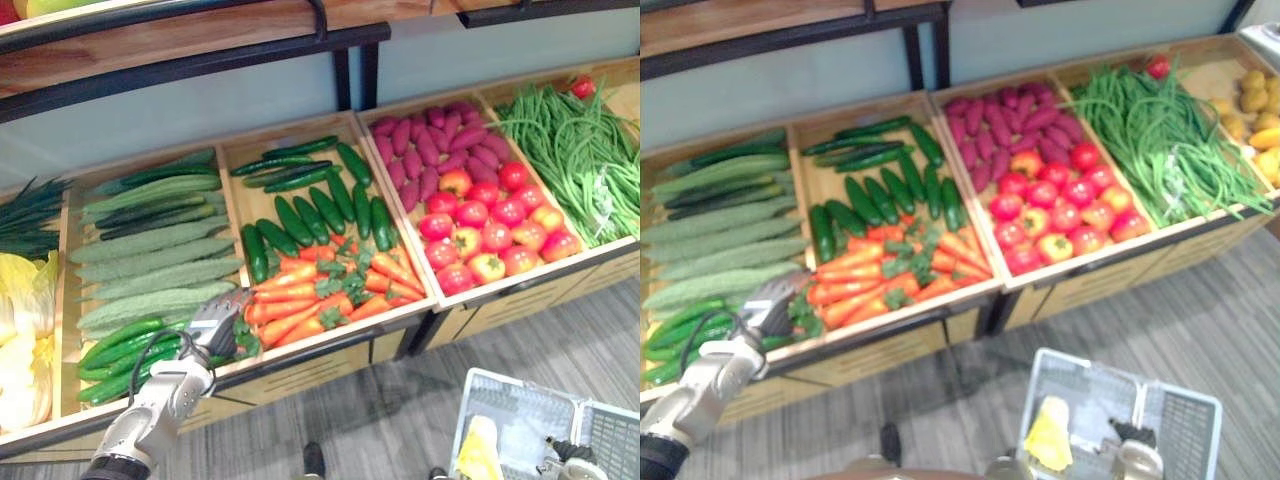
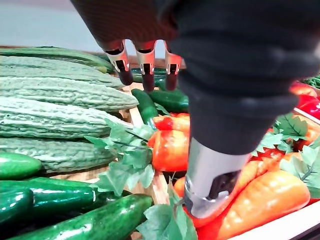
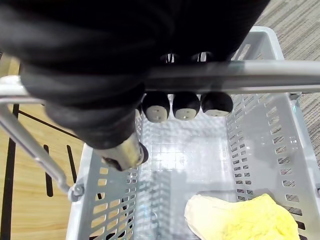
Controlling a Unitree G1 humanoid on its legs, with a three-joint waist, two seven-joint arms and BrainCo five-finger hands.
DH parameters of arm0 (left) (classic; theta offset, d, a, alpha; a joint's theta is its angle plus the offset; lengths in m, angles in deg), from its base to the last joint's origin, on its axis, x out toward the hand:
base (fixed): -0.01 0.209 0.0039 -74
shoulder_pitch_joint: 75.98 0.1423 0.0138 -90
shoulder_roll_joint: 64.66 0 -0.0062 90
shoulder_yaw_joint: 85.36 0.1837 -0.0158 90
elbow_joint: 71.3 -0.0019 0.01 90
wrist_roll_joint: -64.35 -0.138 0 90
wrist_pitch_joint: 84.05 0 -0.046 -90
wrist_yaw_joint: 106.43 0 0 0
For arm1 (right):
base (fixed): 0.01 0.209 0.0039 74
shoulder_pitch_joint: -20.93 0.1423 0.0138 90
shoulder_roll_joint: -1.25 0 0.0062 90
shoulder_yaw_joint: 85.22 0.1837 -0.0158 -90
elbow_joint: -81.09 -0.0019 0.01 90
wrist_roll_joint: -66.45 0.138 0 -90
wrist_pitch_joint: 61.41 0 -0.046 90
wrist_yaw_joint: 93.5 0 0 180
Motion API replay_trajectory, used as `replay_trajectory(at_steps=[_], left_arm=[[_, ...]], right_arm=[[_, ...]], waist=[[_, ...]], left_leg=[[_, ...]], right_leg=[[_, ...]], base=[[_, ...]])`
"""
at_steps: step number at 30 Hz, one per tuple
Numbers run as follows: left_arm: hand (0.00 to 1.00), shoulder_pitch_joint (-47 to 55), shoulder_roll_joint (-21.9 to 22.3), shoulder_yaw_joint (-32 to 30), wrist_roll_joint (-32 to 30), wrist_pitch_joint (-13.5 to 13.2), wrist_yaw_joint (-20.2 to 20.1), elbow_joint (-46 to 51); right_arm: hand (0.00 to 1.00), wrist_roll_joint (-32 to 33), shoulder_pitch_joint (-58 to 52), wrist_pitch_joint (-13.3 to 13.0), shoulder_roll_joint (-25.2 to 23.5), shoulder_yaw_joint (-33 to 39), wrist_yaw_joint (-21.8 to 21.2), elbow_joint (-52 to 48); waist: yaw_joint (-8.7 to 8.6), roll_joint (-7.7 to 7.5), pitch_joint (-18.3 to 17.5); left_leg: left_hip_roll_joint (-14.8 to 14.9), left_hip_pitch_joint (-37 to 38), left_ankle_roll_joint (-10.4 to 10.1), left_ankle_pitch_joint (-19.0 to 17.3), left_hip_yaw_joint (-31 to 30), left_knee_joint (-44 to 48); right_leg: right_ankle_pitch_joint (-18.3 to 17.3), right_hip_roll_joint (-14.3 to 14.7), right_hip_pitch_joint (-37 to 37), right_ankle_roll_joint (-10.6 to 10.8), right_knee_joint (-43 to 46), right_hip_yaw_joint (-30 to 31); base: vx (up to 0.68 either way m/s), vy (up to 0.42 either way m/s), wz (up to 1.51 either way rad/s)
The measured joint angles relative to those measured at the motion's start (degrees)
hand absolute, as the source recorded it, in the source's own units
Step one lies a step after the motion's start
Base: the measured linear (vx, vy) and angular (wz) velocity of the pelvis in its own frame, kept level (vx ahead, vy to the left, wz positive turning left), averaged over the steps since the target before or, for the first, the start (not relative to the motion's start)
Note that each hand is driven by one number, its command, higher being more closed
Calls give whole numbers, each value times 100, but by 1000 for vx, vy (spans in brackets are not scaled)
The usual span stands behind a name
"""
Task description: Pick vegetable in the basket
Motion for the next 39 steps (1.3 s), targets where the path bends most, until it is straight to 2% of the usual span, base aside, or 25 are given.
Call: replay_trajectory(at_steps=[10,17,21,25,28,34,35,39], left_arm=[[0,-532,0,65,-182,29,9,-431],[0,-809,0,249,-222,218,90,-810],[0,-976,4,291,-223,250,175,-1022],[0,-1068,37,333,-230,349,243,-1242],[0,-1166,57,390,-234,350,268,-1372],[0,-1295,304,468,-233,387,409,-1446],[100,-1298,356,477,-233,387,419,-1446],[100,-1429,498,528,-224,393,523,-1441]], right_arm=[[100,0,107,0,0,1,9,-62],[100,0,305,5,22,-1,53,-68],[100,0,424,6,22,-10,56,-99],[100,0,461,0,22,-20,92,-141],[100,0,456,-1,22,-26,105,-218],[100,0,459,-2,22,-41,110,-233],[100,1,457,-2,22,-48,111,-244],[100,1,448,0,22,-107,128,-270]], waist=[[-11,29,129],[-25,39,264],[-123,59,318],[-140,68,334],[-172,131,376],[-170,126,401],[-173,125,432],[-170,121,536]], left_leg=[[10,-169,-1,-1,65,4],[17,-248,-1,2,170,38],[19,-371,1,5,175,39],[45,-376,2,6,307,41],[40,-372,8,10,320,41],[-37,-411,57,45,312,39],[-42,-410,74,57,305,37],[-90,-434,136,102,296,1]], right_leg=[[10,3,-227,13,25,78],[14,-5,-419,18,88,201],[22,-17,-584,27,175,221],[152,-5,-710,2,229,339],[286,-17,-737,14,221,358],[310,-108,-808,40,225,365],[310,-122,-809,41,224,365],[320,-156,-826,76,180,357]], base=[[4,6,-2],[42,2,-9],[0,-2,-2],[-8,6,-14],[-29,12,-11],[-62,5,-3],[-84,0,-2],[-114,-2,-2]])
